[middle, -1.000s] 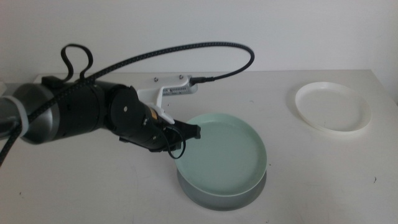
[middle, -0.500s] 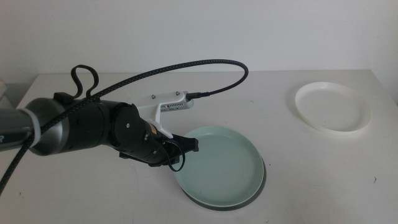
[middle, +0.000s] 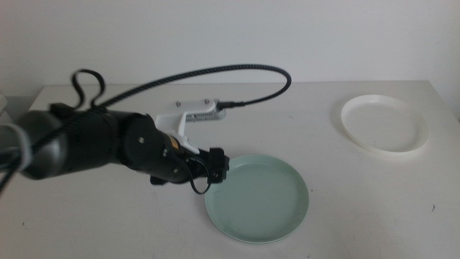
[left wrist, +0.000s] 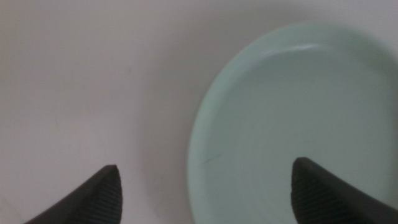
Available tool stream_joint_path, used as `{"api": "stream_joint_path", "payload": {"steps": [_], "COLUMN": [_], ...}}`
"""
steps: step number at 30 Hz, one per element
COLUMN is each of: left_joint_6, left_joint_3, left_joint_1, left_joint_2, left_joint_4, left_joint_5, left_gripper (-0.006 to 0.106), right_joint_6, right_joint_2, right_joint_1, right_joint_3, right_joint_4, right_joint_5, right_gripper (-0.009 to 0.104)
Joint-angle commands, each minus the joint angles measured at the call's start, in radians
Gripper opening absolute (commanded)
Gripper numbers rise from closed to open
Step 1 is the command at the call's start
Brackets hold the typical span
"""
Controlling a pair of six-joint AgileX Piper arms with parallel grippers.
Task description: Stack the three bowls on top of each other.
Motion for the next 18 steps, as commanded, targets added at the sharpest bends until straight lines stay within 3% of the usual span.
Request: {"api": "stream_joint_path", "payload": {"steps": [1, 13, 18], "left_joint_6": [0.044, 0.387, 0.411], "left_joint_3": [-0.025, -0.108, -0.108], "left_joint_1": [-0.005, 0.007, 0.005], "left_joint_2": [-0.111, -0.558, -0.688], "left_joint_4": [-0.016, 0.012, 0.014], "left_joint_5": [-0.034, 0.315, 0.401], "left_gripper": [0.101, 0.102, 0.102], "right_joint_6": [-0.011, -0.011, -0.011], "right_joint_2": [-0.027, -0.027, -0.027], "right_joint_1": [-0.006, -0.006, -0.006], "right_joint_3": [-0.006, -0.006, -0.006], "right_joint_4": [-0.011, -0.011, -0.011], "right_joint_5": [-0.071, -0.071, -0.071], "right_gripper": [0.05, 0.05, 0.05]}}
